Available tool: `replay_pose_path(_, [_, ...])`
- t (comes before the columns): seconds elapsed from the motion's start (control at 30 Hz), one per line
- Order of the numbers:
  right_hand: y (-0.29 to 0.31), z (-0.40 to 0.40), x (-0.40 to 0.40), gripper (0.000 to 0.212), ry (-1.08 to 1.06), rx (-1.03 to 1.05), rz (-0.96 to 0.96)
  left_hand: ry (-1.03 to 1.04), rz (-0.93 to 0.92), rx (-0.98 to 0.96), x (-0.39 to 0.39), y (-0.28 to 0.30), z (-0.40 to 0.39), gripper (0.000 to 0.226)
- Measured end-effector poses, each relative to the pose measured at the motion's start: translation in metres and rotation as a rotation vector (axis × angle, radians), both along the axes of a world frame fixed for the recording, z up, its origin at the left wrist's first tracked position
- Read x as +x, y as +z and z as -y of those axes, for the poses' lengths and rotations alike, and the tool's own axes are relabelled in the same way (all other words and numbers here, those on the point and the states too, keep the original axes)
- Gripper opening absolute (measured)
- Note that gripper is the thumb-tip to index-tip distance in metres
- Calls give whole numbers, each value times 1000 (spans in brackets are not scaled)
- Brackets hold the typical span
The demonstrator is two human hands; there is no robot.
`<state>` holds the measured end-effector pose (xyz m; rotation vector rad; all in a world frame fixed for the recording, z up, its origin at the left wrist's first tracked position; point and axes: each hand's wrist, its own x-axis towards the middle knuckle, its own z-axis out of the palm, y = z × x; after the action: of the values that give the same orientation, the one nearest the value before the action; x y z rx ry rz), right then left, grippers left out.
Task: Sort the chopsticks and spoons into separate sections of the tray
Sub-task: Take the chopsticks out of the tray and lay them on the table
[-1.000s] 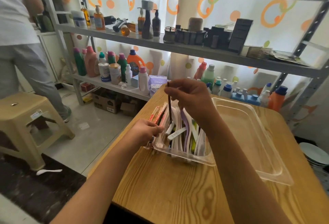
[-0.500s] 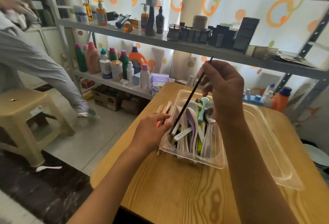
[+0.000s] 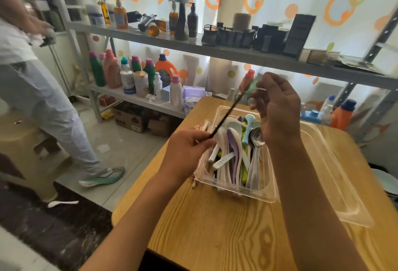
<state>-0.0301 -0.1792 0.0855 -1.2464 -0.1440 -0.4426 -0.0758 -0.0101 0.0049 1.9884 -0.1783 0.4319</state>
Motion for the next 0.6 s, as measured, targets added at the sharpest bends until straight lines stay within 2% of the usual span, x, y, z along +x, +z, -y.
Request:
replay_pose_path(0.1, [-9, 1, 3, 25, -22, -181, -48, 81, -46, -79, 2, -5, -11, 18])
replay_pose_path(0.2, [-14, 0, 0, 20, 34, -346, -103, 260, -103, -62, 7, -11, -25, 11])
replay_pose_path(0.3, [-13, 4, -2, 10, 166, -533, -249, 398, -176, 109, 12, -22, -40, 11])
replay_pose_path(0.43, [-19, 13, 3, 15, 254, -945, -526, 402, -344, 364, 16, -41, -50, 11])
replay_pose_path(0.6, [-33, 14, 7, 21, 374, -1167, -632, 388, -343, 483, 15, -51, -46, 17])
